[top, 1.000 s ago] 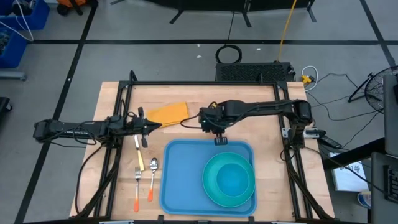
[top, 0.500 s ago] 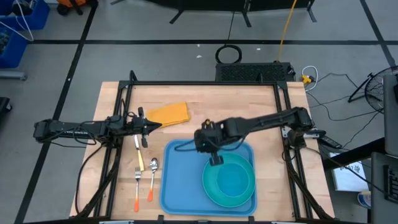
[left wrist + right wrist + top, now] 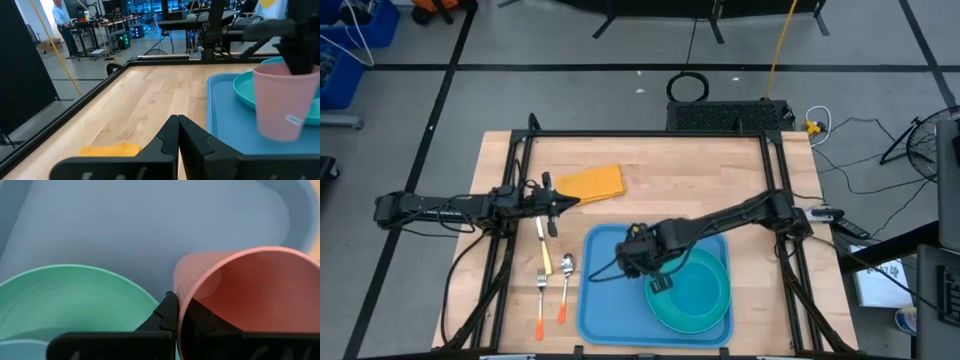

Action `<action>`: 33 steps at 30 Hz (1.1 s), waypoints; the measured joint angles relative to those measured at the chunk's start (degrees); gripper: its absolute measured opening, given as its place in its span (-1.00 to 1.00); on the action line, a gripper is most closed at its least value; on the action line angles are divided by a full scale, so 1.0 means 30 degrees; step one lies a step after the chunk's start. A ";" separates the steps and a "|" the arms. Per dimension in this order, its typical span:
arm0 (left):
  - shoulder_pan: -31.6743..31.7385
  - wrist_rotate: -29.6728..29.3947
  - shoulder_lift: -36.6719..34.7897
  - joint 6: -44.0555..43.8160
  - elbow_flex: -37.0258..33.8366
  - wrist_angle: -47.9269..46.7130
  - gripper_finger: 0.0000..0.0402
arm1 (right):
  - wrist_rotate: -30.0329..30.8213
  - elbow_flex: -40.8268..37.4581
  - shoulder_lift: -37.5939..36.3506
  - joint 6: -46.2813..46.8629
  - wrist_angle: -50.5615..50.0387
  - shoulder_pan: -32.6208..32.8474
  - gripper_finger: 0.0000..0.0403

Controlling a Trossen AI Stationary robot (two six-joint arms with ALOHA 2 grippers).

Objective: Set up tray
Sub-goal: Put the pink cup on the tray to the top left of the blue plate

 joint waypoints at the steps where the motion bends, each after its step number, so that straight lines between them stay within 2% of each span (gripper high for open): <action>1: 0.0000 -0.0001 0.0005 -0.0001 0.0000 -0.0063 -0.95 | -0.0019 0.0054 0.0135 -0.0187 0.0076 0.0136 -1.00; 9: -0.0006 0.0057 0.0001 -0.0037 0.0000 -0.0067 -0.95 | -0.0095 0.0064 0.0337 -0.0233 0.0338 0.0767 -1.00; 33: 0.0000 0.0043 0.0007 -0.0329 0.0000 -0.0045 -0.95 | -0.0147 0.0035 0.1233 -0.1058 -0.0035 0.0461 -1.00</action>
